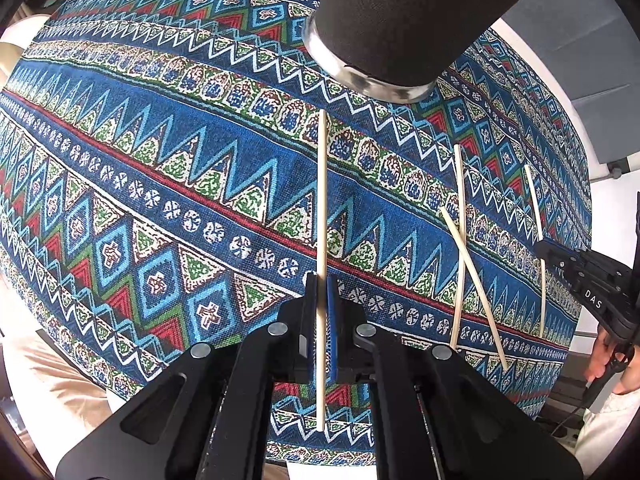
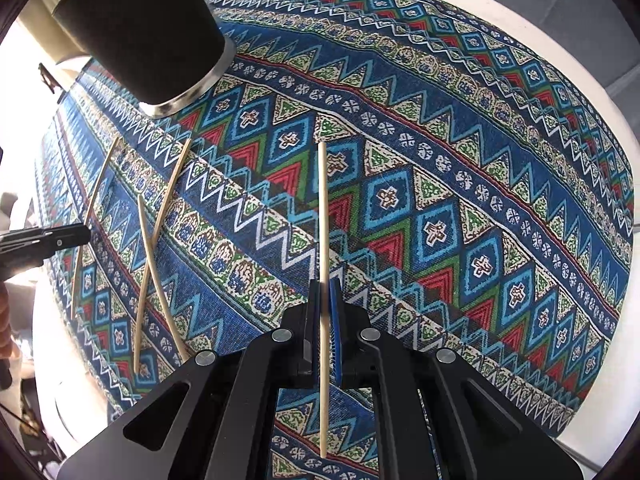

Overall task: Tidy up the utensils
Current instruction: 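Lift the held sticks with both grippers and move them above the black cup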

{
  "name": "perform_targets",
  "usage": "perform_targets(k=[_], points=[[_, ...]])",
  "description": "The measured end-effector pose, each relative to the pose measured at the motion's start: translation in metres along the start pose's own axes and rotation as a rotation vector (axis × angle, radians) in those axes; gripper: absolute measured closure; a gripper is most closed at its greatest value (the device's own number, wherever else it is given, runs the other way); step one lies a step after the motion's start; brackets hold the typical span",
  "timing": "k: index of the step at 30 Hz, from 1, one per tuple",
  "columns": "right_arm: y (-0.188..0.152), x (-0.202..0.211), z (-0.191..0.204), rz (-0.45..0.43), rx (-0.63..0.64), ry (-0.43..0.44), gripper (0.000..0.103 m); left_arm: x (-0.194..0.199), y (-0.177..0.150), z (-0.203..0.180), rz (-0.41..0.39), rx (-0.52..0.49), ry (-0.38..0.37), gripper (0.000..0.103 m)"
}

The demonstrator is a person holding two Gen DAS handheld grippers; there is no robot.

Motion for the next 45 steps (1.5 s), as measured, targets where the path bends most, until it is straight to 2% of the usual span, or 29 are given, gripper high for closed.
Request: perform_targets(k=[2,7,14,20,28,34,40,45], points=[[0.004,0.008,-0.010,-0.017,-0.013,0.003,0.099,0.008,0.001,0.006,-0.001,0.007,-0.013,0.098],[0.020,0.034,-0.032,-0.074,-0.039,0.004,0.099,0.022,0.014,0.022,-0.026,-0.017,0.054,0.098],[0.040,0.063,-0.012,-0.165,-0.061,0.031,0.099,0.053,0.035,0.039,-0.076,-0.011,0.067,0.098],[0.069,0.085,0.017,-0.224,-0.011,0.036,0.099,0.087,0.063,0.042,-0.146,-0.026,0.091,0.098],[0.110,0.114,0.041,-0.318,-0.010,0.073,0.098,0.127,0.107,0.025,-0.244,-0.041,0.103,0.098],[0.144,0.140,0.062,-0.429,-0.046,0.125,0.098,0.160,0.139,0.019,-0.318,-0.051,0.058,0.098],[0.169,0.151,0.085,-0.463,-0.036,0.167,0.098,0.181,0.165,0.007,-0.370,-0.069,0.012,0.098],[0.186,0.159,0.105,-0.537,0.002,0.184,0.098,0.198,0.184,-0.016,-0.438,-0.119,-0.079,0.098]])
Point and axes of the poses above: each gripper's, at about its wrist camera, not at the fingertips, and x roughly against the way its jaws point, z to its left, y to its top, the point moved 9 cm from there along -x, roughly the way its jaws point, and after that the axes turned 10 degrees about y, right-handed, at the moved point
